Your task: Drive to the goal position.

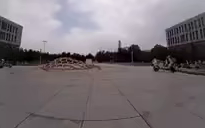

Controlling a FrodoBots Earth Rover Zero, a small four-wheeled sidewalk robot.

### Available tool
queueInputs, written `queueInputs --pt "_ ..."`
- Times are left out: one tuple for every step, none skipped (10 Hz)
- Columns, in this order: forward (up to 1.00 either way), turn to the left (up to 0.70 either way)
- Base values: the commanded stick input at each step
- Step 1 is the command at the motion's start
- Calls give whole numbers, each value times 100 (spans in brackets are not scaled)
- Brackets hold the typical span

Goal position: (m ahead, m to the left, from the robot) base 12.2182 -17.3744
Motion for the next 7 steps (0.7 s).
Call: queueInputs --pt "70 0" --pt "70 0" --pt "70 0" --pt "70 0" --pt "70 0" --pt "70 0" --pt "70 0"
